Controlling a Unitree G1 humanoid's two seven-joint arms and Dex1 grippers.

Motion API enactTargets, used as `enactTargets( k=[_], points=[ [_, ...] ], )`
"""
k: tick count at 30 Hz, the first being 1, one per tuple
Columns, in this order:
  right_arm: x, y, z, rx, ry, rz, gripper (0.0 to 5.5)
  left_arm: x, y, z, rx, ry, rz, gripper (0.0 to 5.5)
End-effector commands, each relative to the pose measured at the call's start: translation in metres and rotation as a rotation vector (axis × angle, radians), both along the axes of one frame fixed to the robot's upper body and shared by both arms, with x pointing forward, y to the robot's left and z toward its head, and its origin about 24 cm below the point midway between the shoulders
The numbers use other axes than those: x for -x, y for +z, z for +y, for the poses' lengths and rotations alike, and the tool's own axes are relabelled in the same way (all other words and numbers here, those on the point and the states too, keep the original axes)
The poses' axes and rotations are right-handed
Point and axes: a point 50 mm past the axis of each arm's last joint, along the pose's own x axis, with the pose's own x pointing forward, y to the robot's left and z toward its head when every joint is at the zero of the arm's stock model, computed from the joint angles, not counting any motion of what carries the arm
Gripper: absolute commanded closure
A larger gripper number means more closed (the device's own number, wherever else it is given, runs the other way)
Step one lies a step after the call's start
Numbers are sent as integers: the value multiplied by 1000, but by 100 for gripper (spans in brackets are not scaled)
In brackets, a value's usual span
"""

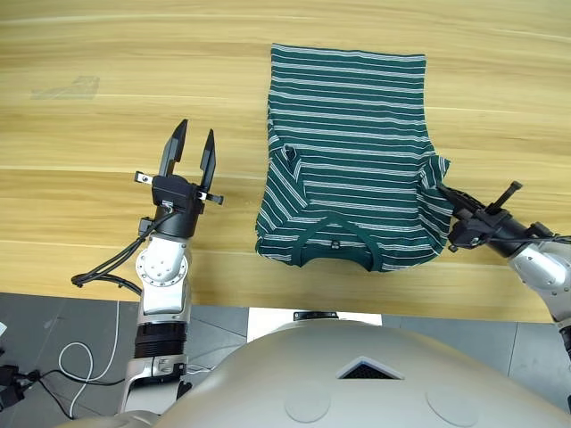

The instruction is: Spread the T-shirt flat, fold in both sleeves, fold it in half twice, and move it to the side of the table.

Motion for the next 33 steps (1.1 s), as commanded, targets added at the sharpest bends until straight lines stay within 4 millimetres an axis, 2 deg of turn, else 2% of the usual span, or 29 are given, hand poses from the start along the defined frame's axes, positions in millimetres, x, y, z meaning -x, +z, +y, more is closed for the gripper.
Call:
enactTargets(
  k=[1,8,14,16,21,33],
  points=[
    [-2,-3,22,-38,78,23,548,-1,-5,-2,-6,-11,12,381],
    [-8,-20,44,-45,148,69,548,-1,-14,-8,5,-28,40,381],
    [-15,-30,48,-18,163,82,548,0,-19,-11,23,-28,54,381],
    [-17,-31,44,-9,154,79,510,0,-20,-12,25,-29,58,381],
    [-20,-27,38,-4,157,69,419,0,-22,-12,25,-39,71,381],
    [-16,-14,44,-60,217,104,419,2,-39,-15,-48,-133,161,381]
  ],
)
